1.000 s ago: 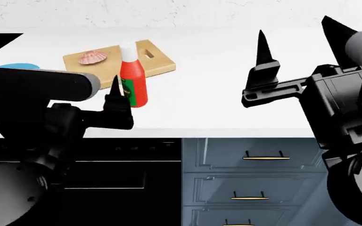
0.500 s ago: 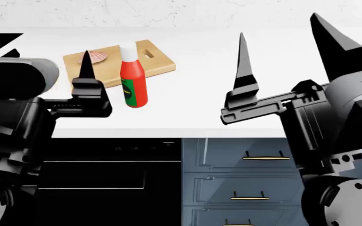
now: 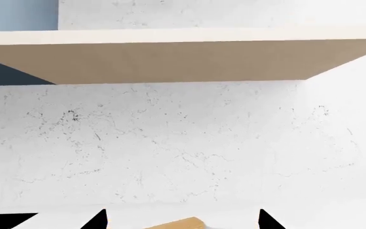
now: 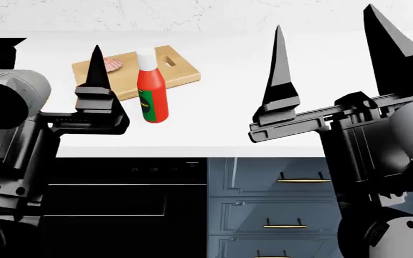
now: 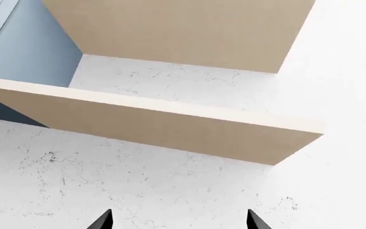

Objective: Pick the scallop from the plate and place it on the cutting board. Then pick the condiment bottle from the cabinet and place it next to the cutting board.

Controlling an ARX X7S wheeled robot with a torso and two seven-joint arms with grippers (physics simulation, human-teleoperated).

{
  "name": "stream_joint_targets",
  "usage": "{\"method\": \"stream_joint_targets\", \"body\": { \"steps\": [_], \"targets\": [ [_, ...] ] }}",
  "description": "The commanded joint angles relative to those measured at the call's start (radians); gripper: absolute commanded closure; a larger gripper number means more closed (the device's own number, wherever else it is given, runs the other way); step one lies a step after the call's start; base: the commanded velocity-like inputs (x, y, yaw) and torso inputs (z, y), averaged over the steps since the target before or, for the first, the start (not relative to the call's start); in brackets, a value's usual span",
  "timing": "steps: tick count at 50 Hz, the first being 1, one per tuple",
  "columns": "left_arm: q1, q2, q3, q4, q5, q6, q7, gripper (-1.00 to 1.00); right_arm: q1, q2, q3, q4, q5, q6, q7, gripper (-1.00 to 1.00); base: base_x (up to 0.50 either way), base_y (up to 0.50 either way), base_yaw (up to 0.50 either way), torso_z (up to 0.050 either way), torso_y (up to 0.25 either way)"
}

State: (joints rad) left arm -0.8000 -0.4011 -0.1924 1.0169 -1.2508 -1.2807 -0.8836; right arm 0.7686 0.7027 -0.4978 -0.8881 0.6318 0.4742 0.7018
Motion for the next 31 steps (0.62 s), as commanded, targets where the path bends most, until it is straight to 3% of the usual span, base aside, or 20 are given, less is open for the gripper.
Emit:
{"method": "stream_joint_targets", "body": {
  "steps": [1, 7, 21, 24, 31],
  "targets": [
    [-0.022, -0.022, 0.011, 0.024, -0.023, 0.067, -0.012, -1.00, -0.005, -0.008, -0.001, -0.014, -0.045, -0.056, -0.010, -1.00, 0.00, 0.00, 0.00, 0.000, 0.000],
    [-0.070, -0.046, 0.029, 0.024, -0.099, 0.101, -0.074, -1.00, 0.007, -0.010, 0.001, -0.028, -0.052, -0.071, -0.016, -1.00, 0.00, 0.00, 0.00, 0.000, 0.000],
    [-0.031, -0.068, 0.079, 0.021, -0.038, 0.159, -0.044, -1.00, -0.003, -0.016, -0.001, -0.015, -0.048, -0.091, -0.018, -1.00, 0.00, 0.00, 0.00, 0.000, 0.000],
    [0.028, -0.065, 0.110, 0.026, 0.051, 0.201, 0.010, -1.00, -0.042, -0.020, -0.003, 0.004, -0.066, -0.129, -0.019, -1.00, 0.00, 0.00, 0.00, 0.000, 0.000],
    [0.362, -0.061, 0.321, -0.011, 0.538, 0.532, 0.236, -1.00, -0.282, -0.046, -0.065, 0.157, -0.257, -0.367, -0.016, -1.00, 0.00, 0.00, 0.00, 0.000, 0.000]
  ]
}}
